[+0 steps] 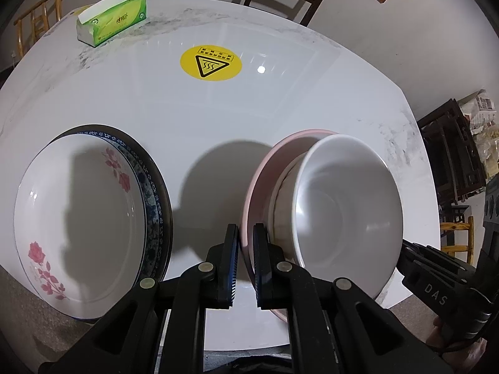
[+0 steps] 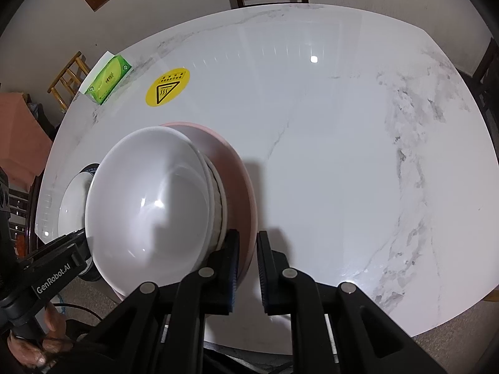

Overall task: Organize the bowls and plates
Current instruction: 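Lift the pink bowl stack with both grippers toward the plate stack, then carry the bowl stack over the plates and lower it onto the pink-flowered plate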

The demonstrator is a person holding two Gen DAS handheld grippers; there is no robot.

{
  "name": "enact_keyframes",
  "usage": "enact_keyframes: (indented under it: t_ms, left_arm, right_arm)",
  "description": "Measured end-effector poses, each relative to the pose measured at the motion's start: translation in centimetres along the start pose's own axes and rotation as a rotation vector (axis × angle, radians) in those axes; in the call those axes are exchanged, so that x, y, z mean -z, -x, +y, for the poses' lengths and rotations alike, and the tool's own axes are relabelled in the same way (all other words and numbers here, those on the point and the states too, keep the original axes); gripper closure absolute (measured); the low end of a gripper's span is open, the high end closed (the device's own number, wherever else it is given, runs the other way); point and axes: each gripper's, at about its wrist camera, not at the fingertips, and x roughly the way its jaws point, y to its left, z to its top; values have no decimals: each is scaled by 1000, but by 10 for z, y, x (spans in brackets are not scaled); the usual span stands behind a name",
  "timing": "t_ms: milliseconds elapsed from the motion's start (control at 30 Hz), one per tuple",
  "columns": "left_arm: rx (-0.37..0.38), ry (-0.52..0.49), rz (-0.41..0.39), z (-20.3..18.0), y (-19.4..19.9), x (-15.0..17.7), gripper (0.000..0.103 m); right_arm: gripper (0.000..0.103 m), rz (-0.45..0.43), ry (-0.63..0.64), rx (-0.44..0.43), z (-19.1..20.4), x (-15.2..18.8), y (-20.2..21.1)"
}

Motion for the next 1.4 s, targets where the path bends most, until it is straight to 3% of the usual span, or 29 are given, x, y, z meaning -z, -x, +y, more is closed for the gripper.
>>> enact_keyframes:
  t_ms: [700,1400]
  left_arm:
    - [-2,13,-29,11,22,-2,98]
    - [-41,69,-81,53,61,-6,98]
  right_arm:
    - [91,-14,44,-9,19,-7,12]
    - [91,-13,142,-41,77,-19,18]
